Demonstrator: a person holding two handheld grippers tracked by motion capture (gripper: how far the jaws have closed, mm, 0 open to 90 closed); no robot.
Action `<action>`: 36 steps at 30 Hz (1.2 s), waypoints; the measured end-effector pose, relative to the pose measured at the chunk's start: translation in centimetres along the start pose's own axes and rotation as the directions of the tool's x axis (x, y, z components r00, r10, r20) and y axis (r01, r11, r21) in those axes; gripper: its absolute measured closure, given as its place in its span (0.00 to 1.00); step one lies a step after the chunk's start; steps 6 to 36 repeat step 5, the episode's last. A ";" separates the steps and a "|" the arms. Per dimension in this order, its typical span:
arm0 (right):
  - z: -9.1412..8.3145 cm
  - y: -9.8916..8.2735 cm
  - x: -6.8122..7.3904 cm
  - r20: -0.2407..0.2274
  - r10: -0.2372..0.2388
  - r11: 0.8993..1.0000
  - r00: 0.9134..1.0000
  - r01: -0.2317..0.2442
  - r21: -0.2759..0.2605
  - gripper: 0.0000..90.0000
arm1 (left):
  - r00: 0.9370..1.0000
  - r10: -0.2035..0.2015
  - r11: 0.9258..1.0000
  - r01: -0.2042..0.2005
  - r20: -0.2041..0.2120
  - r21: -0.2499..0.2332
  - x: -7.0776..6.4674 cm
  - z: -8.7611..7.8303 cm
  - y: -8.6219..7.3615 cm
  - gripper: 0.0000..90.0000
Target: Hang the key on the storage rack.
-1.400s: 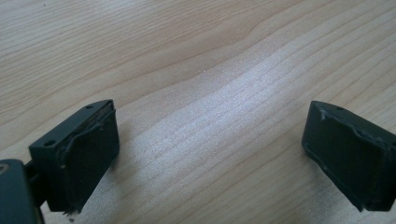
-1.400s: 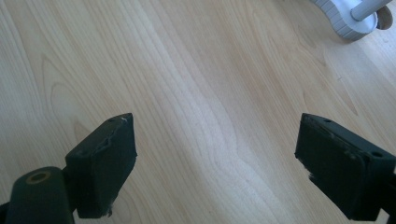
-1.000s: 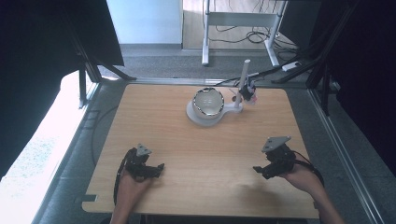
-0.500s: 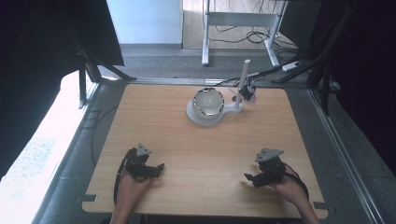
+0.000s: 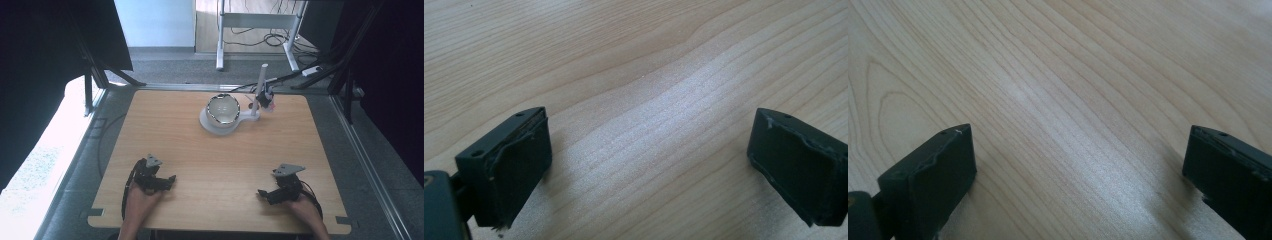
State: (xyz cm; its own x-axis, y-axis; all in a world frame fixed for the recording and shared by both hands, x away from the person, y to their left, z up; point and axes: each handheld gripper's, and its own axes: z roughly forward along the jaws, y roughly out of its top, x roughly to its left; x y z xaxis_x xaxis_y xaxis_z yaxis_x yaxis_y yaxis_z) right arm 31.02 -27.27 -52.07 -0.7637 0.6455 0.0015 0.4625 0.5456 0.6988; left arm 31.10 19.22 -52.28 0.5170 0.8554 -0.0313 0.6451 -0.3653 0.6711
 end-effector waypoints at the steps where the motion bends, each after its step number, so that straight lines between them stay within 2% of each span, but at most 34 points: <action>1: 0.0 0.0 0.0 0.003 0.003 1.000 1.000 -0.003 0.001 0.00 | 1.000 0.000 1.000 0.000 0.000 0.000 0.0 0.0 0.0 0.05; 36: 0.0 0.0 0.1 0.008 0.009 1.000 1.000 -0.009 0.002 0.00 | 1.000 0.000 1.000 0.000 0.000 0.000 0.0 0.0 0.0 0.04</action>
